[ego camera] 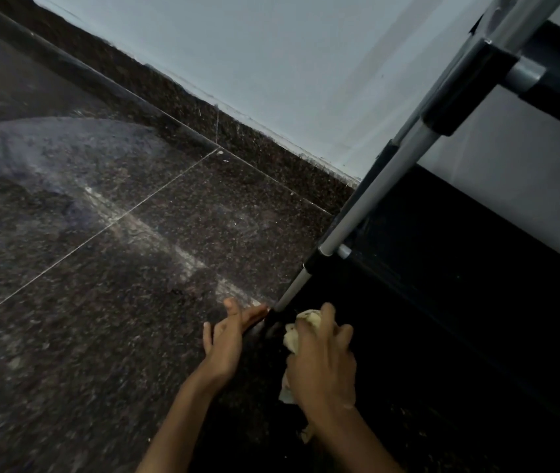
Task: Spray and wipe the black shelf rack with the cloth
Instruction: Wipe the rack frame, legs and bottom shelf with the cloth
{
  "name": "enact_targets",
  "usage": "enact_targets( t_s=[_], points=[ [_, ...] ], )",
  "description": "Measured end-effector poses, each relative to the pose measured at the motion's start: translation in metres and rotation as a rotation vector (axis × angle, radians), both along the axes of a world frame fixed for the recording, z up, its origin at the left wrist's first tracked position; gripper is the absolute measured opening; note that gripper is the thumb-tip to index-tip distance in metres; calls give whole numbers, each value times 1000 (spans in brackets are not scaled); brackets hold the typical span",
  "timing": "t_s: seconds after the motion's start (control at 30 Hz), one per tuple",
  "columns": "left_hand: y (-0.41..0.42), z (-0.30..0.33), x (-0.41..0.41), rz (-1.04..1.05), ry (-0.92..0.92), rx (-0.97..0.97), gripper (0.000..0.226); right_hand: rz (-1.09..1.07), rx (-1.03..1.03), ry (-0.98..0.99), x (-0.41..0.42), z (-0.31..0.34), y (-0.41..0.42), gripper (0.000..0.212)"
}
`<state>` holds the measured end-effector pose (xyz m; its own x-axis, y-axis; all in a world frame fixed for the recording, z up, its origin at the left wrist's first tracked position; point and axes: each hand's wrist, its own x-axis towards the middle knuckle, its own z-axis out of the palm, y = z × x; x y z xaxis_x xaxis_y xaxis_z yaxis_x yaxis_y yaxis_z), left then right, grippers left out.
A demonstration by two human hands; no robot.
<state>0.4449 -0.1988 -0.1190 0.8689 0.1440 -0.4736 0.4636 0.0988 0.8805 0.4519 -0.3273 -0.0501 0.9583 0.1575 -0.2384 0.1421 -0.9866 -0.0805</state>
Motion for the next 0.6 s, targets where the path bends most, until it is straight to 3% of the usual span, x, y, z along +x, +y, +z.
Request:
enact_targets(
  t_s=[0.07, 0.2, 0.23, 0.33, 0.43, 0.5, 0.6],
  points=[
    [0, 2, 1, 0, 0, -90, 76, 11, -16, -13, 1, 10, 10, 38],
    [-1, 23, -1, 57, -18, -440, 117, 168, 36, -98, -6, 3, 30, 36],
    [2, 19, -2, 47, -14, -433, 120, 170, 37, -87, -5, -1, 28, 40],
    [10, -9, -1, -24, -40, -307, 96, 131, 38, -61, -2, -6, 17, 50],
    [12, -21, 4, -48, 3, -261, 92, -33, 80, -19, -2, 5, 11, 31],
    [10, -22, 5, -52, -14, -207, 91, -98, 45, 21, 1, 11, 9, 31],
    [7, -21, 8, -10, 0, -184, 91, 59, 72, 15, -1, 19, 17, 37]
  ],
)
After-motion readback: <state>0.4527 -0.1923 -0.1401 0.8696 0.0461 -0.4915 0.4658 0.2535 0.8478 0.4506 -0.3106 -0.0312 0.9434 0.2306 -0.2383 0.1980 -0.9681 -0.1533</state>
